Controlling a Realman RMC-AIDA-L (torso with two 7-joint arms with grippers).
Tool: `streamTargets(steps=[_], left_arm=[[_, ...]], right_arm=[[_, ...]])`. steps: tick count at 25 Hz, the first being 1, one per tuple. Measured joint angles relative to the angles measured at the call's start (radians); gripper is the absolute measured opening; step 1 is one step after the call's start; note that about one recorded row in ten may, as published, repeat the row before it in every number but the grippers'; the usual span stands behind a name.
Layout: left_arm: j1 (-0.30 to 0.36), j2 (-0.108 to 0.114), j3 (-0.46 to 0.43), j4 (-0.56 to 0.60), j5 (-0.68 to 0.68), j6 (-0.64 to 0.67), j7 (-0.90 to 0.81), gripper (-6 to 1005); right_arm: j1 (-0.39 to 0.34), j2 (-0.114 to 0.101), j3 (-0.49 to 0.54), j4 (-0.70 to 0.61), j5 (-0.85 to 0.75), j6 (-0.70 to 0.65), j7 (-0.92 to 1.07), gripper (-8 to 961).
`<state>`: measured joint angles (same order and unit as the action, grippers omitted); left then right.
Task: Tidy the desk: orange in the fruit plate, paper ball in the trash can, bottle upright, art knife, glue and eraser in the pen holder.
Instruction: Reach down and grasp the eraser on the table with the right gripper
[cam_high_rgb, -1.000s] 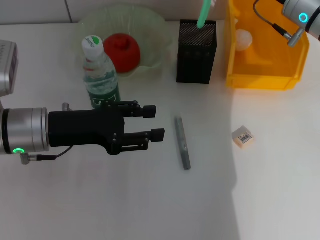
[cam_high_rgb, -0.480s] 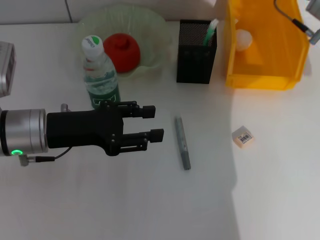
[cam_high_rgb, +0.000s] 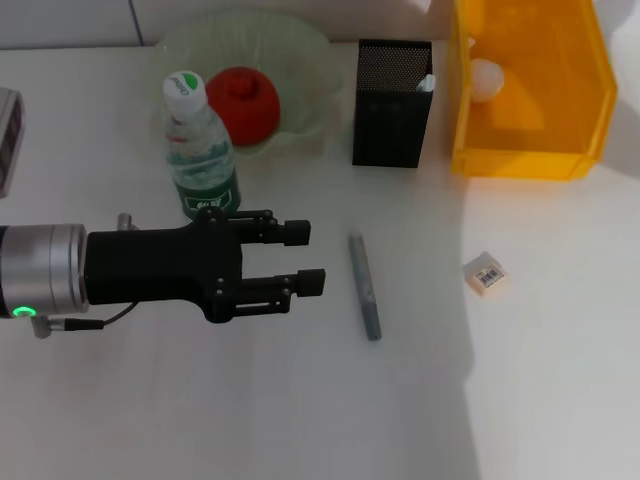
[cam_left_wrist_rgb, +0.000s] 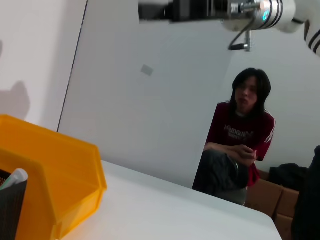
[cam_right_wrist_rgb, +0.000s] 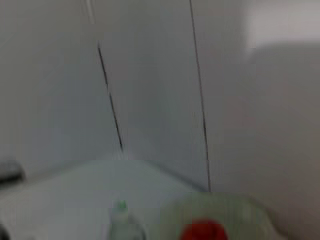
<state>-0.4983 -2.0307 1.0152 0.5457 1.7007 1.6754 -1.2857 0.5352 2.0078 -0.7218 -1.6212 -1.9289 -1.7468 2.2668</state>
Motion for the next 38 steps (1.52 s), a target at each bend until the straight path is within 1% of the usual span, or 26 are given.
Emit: streamTargets(steps=[1,2,3,5,6,7,8,9,11,12,13,14,15,16,17,18,19,21,22,24,27,38], left_arm=[[0.0,0.0,0.0,0.0,0.0,0.0,0.0,617],[0.0,-0.003,0.0,0.004,0.002,0.009,0.0,617],[0.0,-0.005,0.0,0.006,0.003,0.011,0.0,617],[-0.001,-0.007,0.001,0.008,0.004,0.012,-0.001,617],[-0.001,-0.007,0.002,0.008,0.005,0.012,-0.002,617],[-0.001,-0.008,0.003,0.008,0.005,0.012,-0.002,617],[-0.001,-0.008,0.003,0.008,0.005,0.012,-0.002,617],[0.0,-0.009,0.005,0.008,0.006,0.013,-0.002,617],[0.0,-0.01,0.006,0.007,0.006,0.013,-0.002,617],[0.0,-0.012,0.007,0.006,0.007,0.013,-0.002,617],[0.001,-0.014,0.007,0.004,0.007,0.014,0.0,618],[0.001,-0.014,0.007,0.004,0.008,0.014,0.0,618],[0.002,-0.014,0.007,0.004,0.008,0.014,0.0,618],[0.002,-0.014,0.007,0.004,0.008,0.014,0.0,618],[0.003,-0.015,0.008,0.004,0.008,0.014,0.0,618],[0.005,-0.015,0.008,0.004,0.008,0.015,-0.002,618],[0.006,-0.016,0.008,0.005,0.008,0.016,-0.002,618],[0.008,-0.018,0.008,0.007,0.008,0.018,-0.002,618],[0.009,-0.019,0.008,0.007,0.008,0.02,-0.002,618],[0.01,-0.02,0.007,0.007,0.008,0.02,-0.001,618],[0.012,-0.024,0.006,0.007,0.008,0.02,-0.001,618],[0.011,-0.026,0.008,0.01,0.008,0.028,-0.006,618]], right_arm=[[0.025,-0.004,-0.001,-0.06,-0.108,-0.074,0.039,652],[0.087,-0.009,-0.027,-0.139,-0.311,-0.225,0.086,652],[0.087,-0.009,-0.027,-0.139,-0.311,-0.225,0.086,652],[0.13,-0.004,-0.086,-0.145,-0.461,-0.314,0.081,652],[0.141,0.002,-0.131,-0.127,-0.527,-0.336,0.071,652],[0.14,0.016,-0.233,-0.064,-0.613,-0.326,0.058,652],[0.136,0.024,-0.276,-0.027,-0.639,-0.304,0.053,652],[0.136,0.024,-0.276,-0.027,-0.639,-0.304,0.053,652],[0.133,0.037,-0.328,0.047,-0.672,-0.257,0.036,652],[0.138,0.05,-0.359,0.137,-0.695,-0.203,0.009,652],[0.144,0.054,-0.37,0.18,-0.702,-0.177,-0.001,652],[0.144,0.054,-0.37,0.18,-0.702,-0.177,-0.001,652],[0.164,0.058,-0.391,0.287,-0.714,-0.111,-0.015,652],[0.164,0.058,-0.391,0.287,-0.714,-0.111,-0.015,652],[0.182,0.058,-0.408,0.373,-0.716,-0.056,-0.023,652],[0.182,0.058,-0.408,0.373,-0.716,-0.056,-0.023,652],[0.189,0.059,-0.418,0.403,-0.718,-0.032,-0.025,653],[0.199,0.061,-0.443,0.451,-0.73,0.019,-0.025,653],[0.207,0.065,-0.464,0.483,-0.755,0.067,-0.023,653],[0.212,0.068,-0.471,0.498,-0.764,0.081,-0.022,653],[0.236,0.071,-0.489,0.574,-0.777,0.144,-0.02,653],[0.257,0.077,-0.507,0.652,-0.76,0.227,-0.019,653]])
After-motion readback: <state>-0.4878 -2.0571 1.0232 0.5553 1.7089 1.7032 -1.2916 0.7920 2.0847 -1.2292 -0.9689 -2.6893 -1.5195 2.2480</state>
